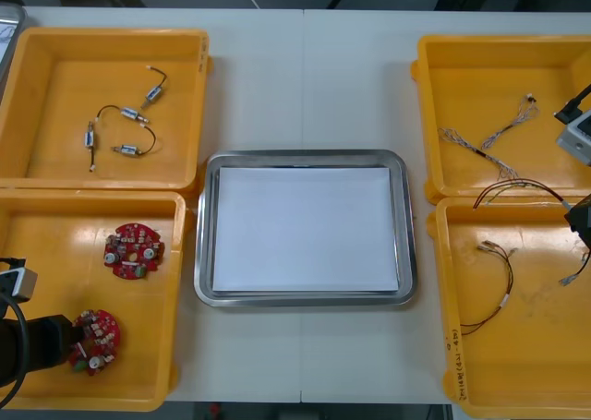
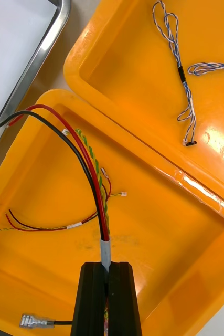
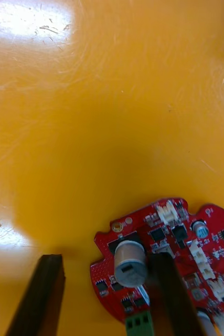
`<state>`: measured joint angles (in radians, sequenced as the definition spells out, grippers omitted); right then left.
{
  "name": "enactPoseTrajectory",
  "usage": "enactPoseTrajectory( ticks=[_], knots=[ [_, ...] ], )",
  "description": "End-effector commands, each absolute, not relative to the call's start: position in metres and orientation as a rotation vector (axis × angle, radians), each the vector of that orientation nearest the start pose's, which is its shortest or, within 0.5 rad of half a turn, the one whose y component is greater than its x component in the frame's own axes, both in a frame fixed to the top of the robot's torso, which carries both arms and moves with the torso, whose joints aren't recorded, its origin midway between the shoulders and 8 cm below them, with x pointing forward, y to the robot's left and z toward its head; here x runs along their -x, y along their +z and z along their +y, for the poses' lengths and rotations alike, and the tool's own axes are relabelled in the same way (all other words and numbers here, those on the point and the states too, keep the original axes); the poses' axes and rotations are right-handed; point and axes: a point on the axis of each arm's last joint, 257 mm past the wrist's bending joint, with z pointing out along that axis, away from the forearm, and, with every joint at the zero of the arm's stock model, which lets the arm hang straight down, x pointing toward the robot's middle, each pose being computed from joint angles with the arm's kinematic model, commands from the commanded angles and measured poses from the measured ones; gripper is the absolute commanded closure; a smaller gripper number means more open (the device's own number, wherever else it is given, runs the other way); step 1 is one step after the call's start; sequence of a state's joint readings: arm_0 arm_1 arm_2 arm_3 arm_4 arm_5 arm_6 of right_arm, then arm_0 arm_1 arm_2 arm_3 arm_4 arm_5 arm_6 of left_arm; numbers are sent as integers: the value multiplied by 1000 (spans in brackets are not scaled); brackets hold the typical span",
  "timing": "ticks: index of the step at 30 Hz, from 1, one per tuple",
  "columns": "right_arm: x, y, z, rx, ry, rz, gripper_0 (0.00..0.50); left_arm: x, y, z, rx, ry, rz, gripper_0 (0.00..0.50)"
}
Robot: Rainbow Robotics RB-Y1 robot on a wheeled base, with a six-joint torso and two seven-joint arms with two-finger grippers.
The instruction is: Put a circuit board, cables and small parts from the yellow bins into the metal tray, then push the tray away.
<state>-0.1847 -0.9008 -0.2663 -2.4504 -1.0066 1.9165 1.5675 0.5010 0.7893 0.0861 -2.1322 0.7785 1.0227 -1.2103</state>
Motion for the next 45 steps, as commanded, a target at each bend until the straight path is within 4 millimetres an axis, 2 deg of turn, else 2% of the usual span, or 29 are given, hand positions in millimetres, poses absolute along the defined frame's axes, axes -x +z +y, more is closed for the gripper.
enactPoseTrajectory(
  ticks=[1, 14, 19, 34, 45],
  knots=[
    [-357, -107, -320, 857, -272, 2441, 500, -284, -356, 358, 146, -187, 2628, 495],
    [-358, -106, -320, 851, -277, 2439, 500, -285, -355, 356, 146, -195, 2625, 500],
    [-358, -106, -321, 850, -280, 2439, 500, -290, -346, 354, 144, -200, 2615, 500],
    [-358, -106, -321, 850, -278, 2441, 500, -299, -296, 358, 163, -164, 2649, 500],
    [-357, -106, -320, 856, -273, 2440, 500, -307, -240, 359, 149, -114, 2662, 500]
  ],
)
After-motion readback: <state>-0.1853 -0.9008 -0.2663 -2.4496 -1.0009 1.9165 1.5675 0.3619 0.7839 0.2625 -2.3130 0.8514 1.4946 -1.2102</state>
